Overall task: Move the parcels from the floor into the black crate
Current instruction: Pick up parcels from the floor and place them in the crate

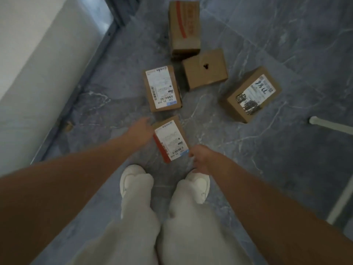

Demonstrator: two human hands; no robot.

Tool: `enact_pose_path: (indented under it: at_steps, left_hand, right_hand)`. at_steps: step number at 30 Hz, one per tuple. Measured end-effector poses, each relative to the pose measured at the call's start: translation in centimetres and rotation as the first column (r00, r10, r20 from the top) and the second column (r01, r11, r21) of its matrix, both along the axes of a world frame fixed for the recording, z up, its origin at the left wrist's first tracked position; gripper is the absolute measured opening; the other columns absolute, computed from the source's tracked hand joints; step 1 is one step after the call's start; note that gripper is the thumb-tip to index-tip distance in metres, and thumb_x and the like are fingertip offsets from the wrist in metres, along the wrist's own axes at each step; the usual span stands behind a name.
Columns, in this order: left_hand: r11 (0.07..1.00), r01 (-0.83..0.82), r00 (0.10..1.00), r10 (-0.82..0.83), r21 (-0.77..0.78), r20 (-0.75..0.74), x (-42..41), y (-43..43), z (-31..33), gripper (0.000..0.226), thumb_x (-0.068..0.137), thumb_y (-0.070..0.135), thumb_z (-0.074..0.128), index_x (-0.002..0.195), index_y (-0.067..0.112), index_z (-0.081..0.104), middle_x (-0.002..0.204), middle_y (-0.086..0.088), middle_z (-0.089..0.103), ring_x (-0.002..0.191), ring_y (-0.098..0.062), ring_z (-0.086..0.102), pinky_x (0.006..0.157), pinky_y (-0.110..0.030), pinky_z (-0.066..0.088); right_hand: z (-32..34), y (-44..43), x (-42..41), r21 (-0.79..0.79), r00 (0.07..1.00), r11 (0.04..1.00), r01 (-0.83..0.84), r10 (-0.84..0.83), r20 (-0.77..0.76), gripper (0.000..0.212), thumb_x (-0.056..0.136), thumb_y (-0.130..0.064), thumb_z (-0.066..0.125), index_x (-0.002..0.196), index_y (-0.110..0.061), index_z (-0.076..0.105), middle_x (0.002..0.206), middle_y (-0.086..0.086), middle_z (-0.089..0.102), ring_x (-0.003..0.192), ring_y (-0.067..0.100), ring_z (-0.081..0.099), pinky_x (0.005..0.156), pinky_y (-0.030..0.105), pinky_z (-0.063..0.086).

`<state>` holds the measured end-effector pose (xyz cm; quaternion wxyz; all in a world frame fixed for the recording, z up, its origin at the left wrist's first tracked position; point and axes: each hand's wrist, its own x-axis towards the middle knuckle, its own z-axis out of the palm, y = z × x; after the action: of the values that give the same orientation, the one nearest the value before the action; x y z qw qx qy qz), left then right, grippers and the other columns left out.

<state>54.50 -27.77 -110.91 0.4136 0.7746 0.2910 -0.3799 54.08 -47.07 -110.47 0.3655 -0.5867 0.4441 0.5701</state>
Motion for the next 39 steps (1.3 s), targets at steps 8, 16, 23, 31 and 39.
enact_pose_path:
  at_steps: [8, 16, 23, 31, 39]
  left_hand:
    - [0.995, 0.097, 0.986, -0.099, -0.026, -0.131, -1.9, 0.4, -2.5, 0.025, 0.101, 0.017, 0.05, 0.114, 0.002, 0.066, 0.107, -0.007, 0.062, 0.097, -0.019, 0.058, 0.083, -0.025, 0.041]
    - [0.864, -0.479, 0.877, 0.477, -0.154, -0.051, -1.7, 0.7, 14.3, 0.013, 0.096, 0.013, 0.051, 0.088, 0.01, 0.06, 0.102, -0.015, 0.062, 0.097, -0.029, 0.058, 0.101, -0.05, 0.048]
    - [0.869, -0.458, 0.82, 0.495, -0.189, 0.287, 7.5, 1.0, 38.0, 0.019, 0.092, 0.023, 0.056, 0.082, 0.008, 0.062, 0.073, 0.0, 0.06, 0.066, -0.01, 0.058, 0.059, -0.021, 0.044]
    - [0.828, -0.484, 0.616, 0.552, -0.283, 0.562, 9.4, 2.7, 59.8, 0.013, 0.093, 0.032, 0.052, 0.087, 0.021, 0.056, 0.086, -0.004, 0.066, 0.085, -0.024, 0.067, 0.062, -0.034, 0.051]
    - [0.765, -0.487, 0.415, 0.627, -0.421, 0.659, 9.1, 0.2, 73.4, 0.018, 0.102, 0.025, 0.05, 0.088, 0.013, 0.048, 0.095, -0.009, 0.068, 0.09, -0.02, 0.07, 0.071, -0.031, 0.059]
  right_hand:
    - [-0.8, 0.3, -0.1, 0.031, 0.942, 0.949, 0.313, -0.314, 0.114, 0.019, 0.095, 0.003, 0.039, 0.094, -0.006, 0.056, 0.095, 0.01, 0.064, 0.079, 0.016, 0.063, 0.054, 0.033, 0.053]
    - [16.6, 0.4, 5.0, 0.046, 0.925, 0.957, 0.287, -0.289, 0.245, 0.023, 0.099, -0.028, 0.043, 0.091, -0.016, 0.06, 0.088, 0.003, 0.064, 0.083, 0.015, 0.059, 0.063, 0.037, 0.041]
    - [42.8, 1.9, 12.8, -0.01, 0.853, 0.977, 0.213, -0.18, 0.49, 0.033, 0.103, -0.041, 0.041, 0.092, -0.012, 0.052, 0.081, 0.007, 0.061, 0.068, 0.021, 0.057, 0.072, 0.041, 0.049]
    - [67.3, 3.8, 18.4, 0.128, 0.543, 0.992, 0.007, -0.111, 0.832, 0.023, 0.101, -0.017, 0.047, 0.089, -0.007, 0.064, 0.103, 0.02, 0.07, 0.09, 0.029, 0.067, 0.077, 0.034, 0.055]
    - [79.8, 3.0, 20.0, 0.093, 0.259, 0.968, -0.233, -0.031, 0.966, 0.015, 0.096, -0.013, 0.053, 0.106, -0.014, 0.064, 0.076, 0.0, 0.068, 0.044, -0.002, 0.061, 0.037, 0.011, 0.041]
